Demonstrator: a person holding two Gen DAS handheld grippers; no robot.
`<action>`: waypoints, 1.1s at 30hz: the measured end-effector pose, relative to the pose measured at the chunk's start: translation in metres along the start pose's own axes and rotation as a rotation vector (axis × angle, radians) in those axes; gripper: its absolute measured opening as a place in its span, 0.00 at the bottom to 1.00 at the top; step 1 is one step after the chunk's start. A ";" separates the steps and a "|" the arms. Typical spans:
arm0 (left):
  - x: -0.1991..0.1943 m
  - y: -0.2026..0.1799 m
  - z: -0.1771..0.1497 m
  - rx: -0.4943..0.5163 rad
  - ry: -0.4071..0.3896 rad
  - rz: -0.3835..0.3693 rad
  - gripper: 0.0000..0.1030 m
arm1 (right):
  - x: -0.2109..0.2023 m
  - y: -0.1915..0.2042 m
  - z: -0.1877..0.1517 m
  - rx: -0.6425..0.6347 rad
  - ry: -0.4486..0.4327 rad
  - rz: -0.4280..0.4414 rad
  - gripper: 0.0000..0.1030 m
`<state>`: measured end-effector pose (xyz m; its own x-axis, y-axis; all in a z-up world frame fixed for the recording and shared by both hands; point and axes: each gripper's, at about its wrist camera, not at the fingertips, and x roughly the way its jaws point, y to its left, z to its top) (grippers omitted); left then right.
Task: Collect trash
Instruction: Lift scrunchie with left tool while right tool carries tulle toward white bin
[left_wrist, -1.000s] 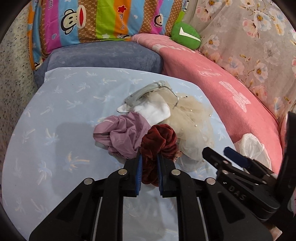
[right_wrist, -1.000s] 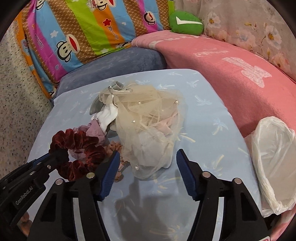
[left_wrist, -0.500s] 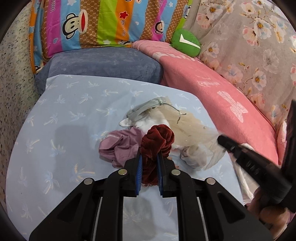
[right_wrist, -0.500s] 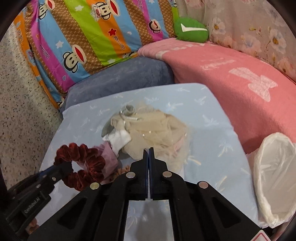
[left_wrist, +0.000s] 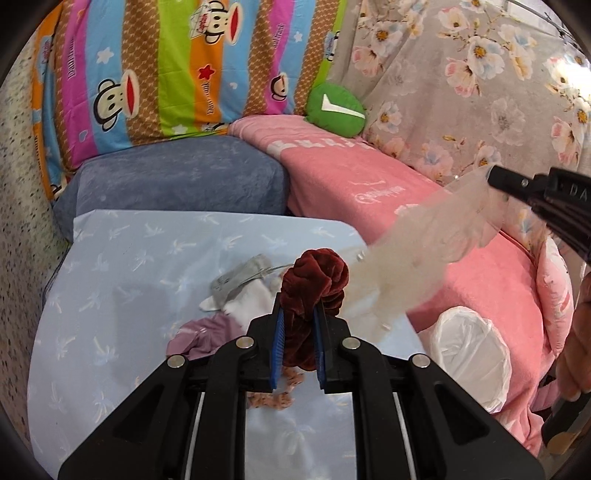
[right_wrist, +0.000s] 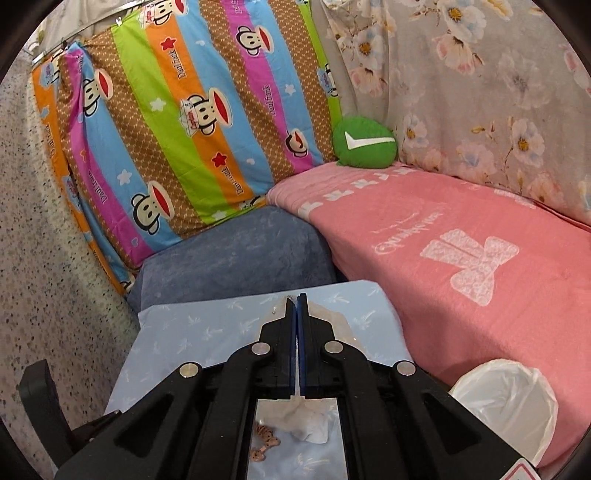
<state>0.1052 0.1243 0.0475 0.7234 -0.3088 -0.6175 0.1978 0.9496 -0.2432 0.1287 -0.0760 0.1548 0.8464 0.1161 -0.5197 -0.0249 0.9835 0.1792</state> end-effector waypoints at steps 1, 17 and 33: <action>-0.001 -0.006 0.002 0.007 -0.003 -0.009 0.13 | -0.008 -0.006 0.006 0.001 -0.015 -0.012 0.01; 0.020 -0.130 -0.003 0.192 0.029 -0.149 0.14 | -0.096 -0.145 -0.006 0.156 -0.094 -0.153 0.01; 0.066 -0.233 -0.039 0.302 0.139 -0.244 0.15 | -0.106 -0.254 -0.057 0.239 -0.015 -0.286 0.01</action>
<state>0.0808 -0.1196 0.0347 0.5396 -0.5114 -0.6688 0.5525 0.8145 -0.1771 0.0146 -0.3300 0.1168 0.8090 -0.1625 -0.5648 0.3370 0.9156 0.2194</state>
